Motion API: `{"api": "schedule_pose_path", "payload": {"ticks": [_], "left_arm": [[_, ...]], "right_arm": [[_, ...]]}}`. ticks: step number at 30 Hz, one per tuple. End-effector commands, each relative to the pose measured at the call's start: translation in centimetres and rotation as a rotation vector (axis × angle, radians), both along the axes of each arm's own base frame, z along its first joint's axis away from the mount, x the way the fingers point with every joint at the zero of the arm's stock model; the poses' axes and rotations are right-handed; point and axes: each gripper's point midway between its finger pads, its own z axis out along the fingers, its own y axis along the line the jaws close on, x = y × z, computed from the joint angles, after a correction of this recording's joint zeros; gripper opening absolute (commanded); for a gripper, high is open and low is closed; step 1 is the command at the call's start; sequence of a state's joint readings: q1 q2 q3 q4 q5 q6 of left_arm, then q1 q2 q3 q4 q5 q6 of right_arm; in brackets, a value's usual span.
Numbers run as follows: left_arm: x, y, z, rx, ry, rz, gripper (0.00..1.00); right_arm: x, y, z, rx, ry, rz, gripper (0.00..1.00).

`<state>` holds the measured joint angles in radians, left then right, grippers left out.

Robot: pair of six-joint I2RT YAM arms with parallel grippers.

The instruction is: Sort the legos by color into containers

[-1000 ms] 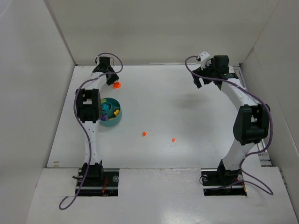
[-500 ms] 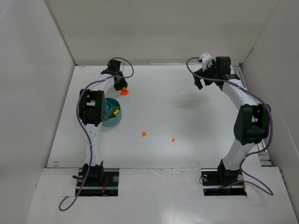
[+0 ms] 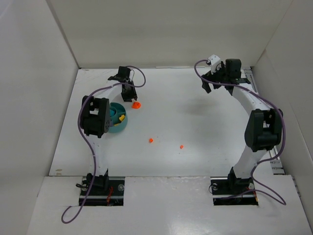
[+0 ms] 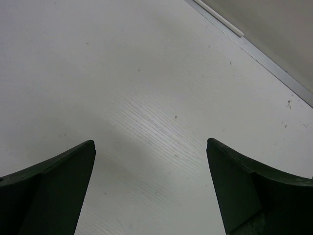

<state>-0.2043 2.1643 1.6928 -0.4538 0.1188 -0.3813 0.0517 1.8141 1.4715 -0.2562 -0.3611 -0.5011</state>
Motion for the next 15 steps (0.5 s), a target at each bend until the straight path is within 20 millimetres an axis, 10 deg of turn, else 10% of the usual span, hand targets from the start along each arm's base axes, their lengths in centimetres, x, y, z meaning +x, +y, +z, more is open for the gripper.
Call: {"api": "schedule_pose_path", "payload": {"ticks": [1,15], "left_arm": [[-0.4,1.0,4.1,0.076,-0.070,0.001,0.29],[-1.8,0.7,3.6,0.094,-0.026,0.020,0.26]], "right_arm": [[0.4,1.1,1.6,-0.003,-0.071,0.031,1.00],[0.3,1.3,0.7,-0.007,-0.050,0.021,1.00]]}}
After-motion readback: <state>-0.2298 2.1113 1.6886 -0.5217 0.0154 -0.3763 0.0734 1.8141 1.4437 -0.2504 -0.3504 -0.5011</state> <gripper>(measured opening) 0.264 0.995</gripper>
